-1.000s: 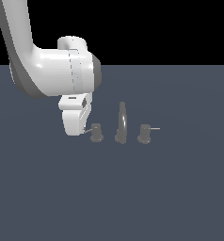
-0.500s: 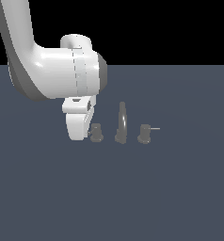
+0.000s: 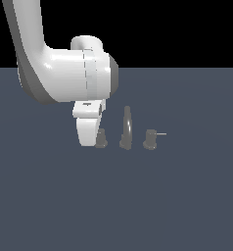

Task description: Turn on the faucet by rotating a designated handle.

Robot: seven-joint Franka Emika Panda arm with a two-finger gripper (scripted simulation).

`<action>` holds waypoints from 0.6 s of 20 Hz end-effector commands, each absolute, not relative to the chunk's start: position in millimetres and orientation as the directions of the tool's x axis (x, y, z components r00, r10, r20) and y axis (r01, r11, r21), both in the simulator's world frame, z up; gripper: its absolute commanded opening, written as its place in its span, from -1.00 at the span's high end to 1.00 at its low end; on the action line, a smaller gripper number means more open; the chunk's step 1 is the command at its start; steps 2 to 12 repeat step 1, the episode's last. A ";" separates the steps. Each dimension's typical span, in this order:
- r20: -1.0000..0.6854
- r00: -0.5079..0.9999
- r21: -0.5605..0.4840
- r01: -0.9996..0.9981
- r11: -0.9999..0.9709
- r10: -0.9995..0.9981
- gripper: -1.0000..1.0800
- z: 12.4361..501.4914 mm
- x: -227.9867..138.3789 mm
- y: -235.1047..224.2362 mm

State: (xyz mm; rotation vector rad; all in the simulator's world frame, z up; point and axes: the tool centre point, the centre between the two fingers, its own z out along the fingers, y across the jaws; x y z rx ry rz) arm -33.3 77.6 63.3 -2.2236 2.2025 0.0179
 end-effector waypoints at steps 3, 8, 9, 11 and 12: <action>-0.001 -0.048 0.000 -0.999 0.048 -0.999 1.00 63.7 -28.7 34.5; -0.001 -0.048 0.000 -0.999 0.048 -0.999 1.00 63.7 -28.7 34.5; -0.001 -0.048 0.000 -0.999 0.048 -0.999 1.00 63.7 -28.7 34.5; -0.001 -0.048 0.000 -0.999 0.048 -0.999 1.00 63.7 -28.7 34.5; -0.001 -0.048 0.000 -0.999 0.048 -0.999 1.00 63.7 -28.7 34.5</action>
